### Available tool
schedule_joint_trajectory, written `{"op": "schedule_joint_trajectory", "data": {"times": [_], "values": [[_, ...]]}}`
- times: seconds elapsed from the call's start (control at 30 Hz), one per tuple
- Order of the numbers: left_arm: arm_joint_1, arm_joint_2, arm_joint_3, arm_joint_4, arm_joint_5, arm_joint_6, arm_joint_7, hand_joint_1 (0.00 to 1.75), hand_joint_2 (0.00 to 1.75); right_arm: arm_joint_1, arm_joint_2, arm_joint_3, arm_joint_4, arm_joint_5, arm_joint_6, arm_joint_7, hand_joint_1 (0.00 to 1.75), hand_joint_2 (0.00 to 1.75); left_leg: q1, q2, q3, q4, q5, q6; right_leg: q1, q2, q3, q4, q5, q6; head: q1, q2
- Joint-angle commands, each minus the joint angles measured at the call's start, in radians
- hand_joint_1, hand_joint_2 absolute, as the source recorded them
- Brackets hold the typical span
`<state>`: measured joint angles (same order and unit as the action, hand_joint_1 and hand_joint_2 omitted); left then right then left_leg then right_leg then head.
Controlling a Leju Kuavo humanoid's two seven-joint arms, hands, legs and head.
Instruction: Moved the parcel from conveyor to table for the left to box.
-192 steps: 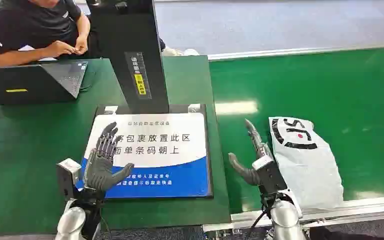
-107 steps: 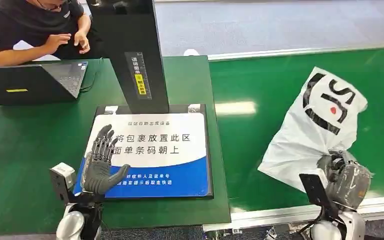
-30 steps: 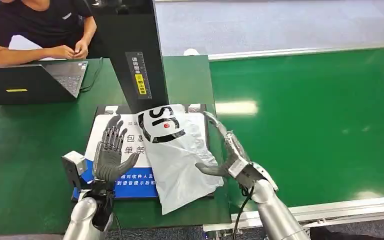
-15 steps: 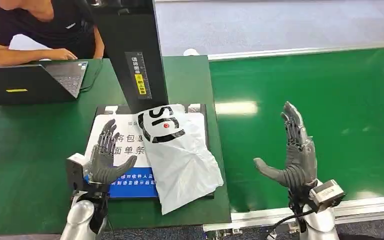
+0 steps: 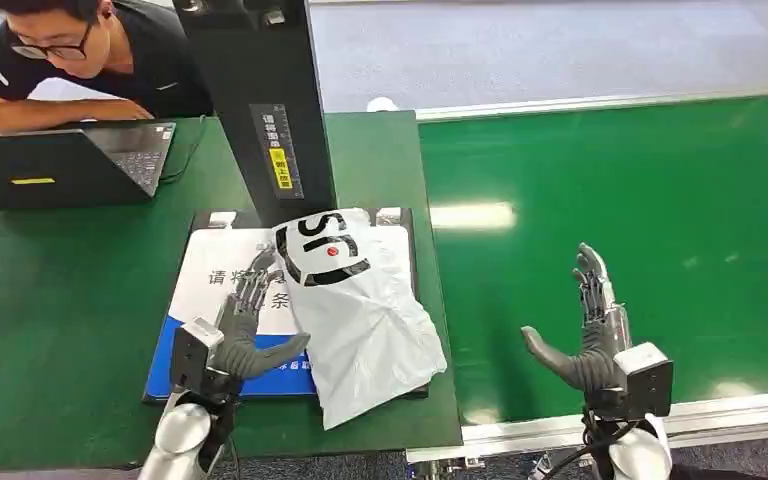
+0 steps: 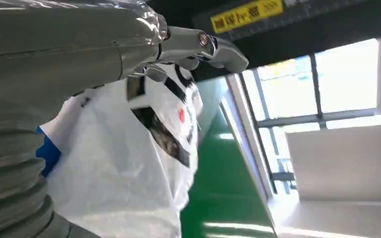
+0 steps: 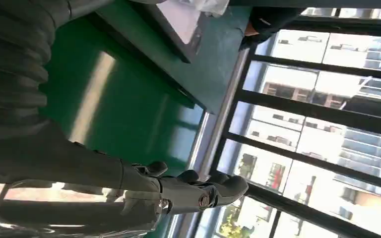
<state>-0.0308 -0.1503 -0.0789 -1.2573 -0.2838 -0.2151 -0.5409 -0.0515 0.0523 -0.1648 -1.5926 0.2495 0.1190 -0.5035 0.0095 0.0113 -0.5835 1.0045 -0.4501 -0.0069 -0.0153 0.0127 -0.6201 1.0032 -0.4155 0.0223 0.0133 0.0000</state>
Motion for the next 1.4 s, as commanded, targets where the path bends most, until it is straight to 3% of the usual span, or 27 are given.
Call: {"op": "schedule_joint_trajectory", "data": {"times": [0.03, 0.2, 0.27, 0.37, 0.67, 1.0, 1.03, 1.07, 1.13, 1.4], "values": [[-0.070, -0.015, -0.200, 0.100, -0.047, -0.039, -0.012, 0.00, 1.75, -0.045, 0.067, -0.056, 0.182, 0.020, 0.026, 0.012, 0.00, 1.75, 0.000, -0.002, 0.002, -0.001, 0.000, 0.000, 0.000, -0.003, 0.002, -0.001, 0.000, -0.001, 0.000, 0.000], [-0.088, -0.029, -0.263, 0.132, -0.126, 0.036, 0.010, 0.00, 1.75, -0.047, 0.070, -0.054, 0.188, 0.025, 0.031, 0.015, 0.00, 1.75, -0.001, -0.003, 0.003, -0.002, 0.001, 0.000, 0.000, -0.003, 0.003, -0.002, 0.000, -0.001, 0.000, 0.000], [-0.127, -0.020, -0.316, 0.194, -0.245, 0.120, 0.135, 0.00, 1.75, -0.049, 0.067, -0.049, 0.192, 0.031, 0.037, 0.018, 0.00, 1.75, 0.000, -0.001, 0.002, -0.001, 0.000, 0.000, 0.000, -0.002, 0.002, -0.001, 0.000, -0.001, 0.000, 0.000], [-0.181, -0.034, -0.340, 0.308, -0.321, 0.184, 0.211, 0.00, 1.75, -0.060, 0.063, -0.047, 0.201, 0.033, 0.040, 0.024, 0.00, 1.75, 0.000, -0.003, 0.002, -0.001, 0.001, 0.000, 0.000, -0.003, 0.002, -0.001, 0.000, -0.001, 0.000, 0.000], [-0.204, -0.029, -0.307, 0.421, -0.525, 0.402, 0.373, 0.00, 1.75, -0.039, 0.071, -0.056, 0.176, 0.029, 0.044, 0.039, 0.00, 1.75, 0.000, -0.002, 0.004, -0.002, 0.000, 0.000, 0.000, -0.002, 0.003, -0.002, 0.000, -0.002, 0.000, 0.000], [-0.181, -0.019, -0.252, 0.389, -0.595, 0.433, 0.406, 0.00, 1.75, -0.037, 0.072, -0.052, 0.174, 0.028, 0.049, 0.050, 0.00, 1.75, 0.000, 0.000, 0.003, -0.002, 0.000, 0.000, 0.000, 0.000, 0.003, -0.001, 0.001, -0.002, 0.000, 0.000], [-0.175, -0.018, -0.249, 0.384, -0.594, 0.434, 0.400, 0.70, 1.75, -0.035, 0.073, -0.051, 0.173, 0.028, 0.049, 0.049, 0.00, 1.75, 0.000, 0.001, 0.004, -0.003, 0.000, 0.000, 0.000, 0.000, 0.003, -0.002, 0.001, -0.002, 0.000, 0.000], [-0.167, -0.019, -0.244, 0.376, -0.594, 0.429, 0.392, 1.68, 1.75, -0.032, 0.073, -0.051, 0.170, 0.028, 0.049, 0.049, 0.00, 1.75, 0.000, 0.000, 0.005, -0.003, 0.000, 0.000, 0.000, 0.000, 0.004, -0.002, 0.001, -0.002, 0.000, 0.000], [-0.156, -0.019, -0.240, 0.367, -0.591, 0.430, 0.379, 1.75, 1.75, -0.030, 0.074, -0.050, 0.169, 0.029, 0.048, 0.048, 0.00, 1.75, 0.000, 0.000, 0.006, -0.004, 0.001, -0.001, 0.000, 0.000, 0.004, -0.003, 0.001, -0.003, 0.000, 0.000], [-0.153, -0.026, -0.224, 0.371, -0.588, 0.442, 0.340, 1.75, 1.75, -0.021, 0.073, -0.046, 0.162, 0.028, 0.049, 0.049, 0.00, 1.75, 0.000, 0.000, 0.005, -0.003, 0.000, 0.000, 0.000, 0.000, 0.004, -0.002, 0.000, -0.002, 0.000, 0.000]]}}
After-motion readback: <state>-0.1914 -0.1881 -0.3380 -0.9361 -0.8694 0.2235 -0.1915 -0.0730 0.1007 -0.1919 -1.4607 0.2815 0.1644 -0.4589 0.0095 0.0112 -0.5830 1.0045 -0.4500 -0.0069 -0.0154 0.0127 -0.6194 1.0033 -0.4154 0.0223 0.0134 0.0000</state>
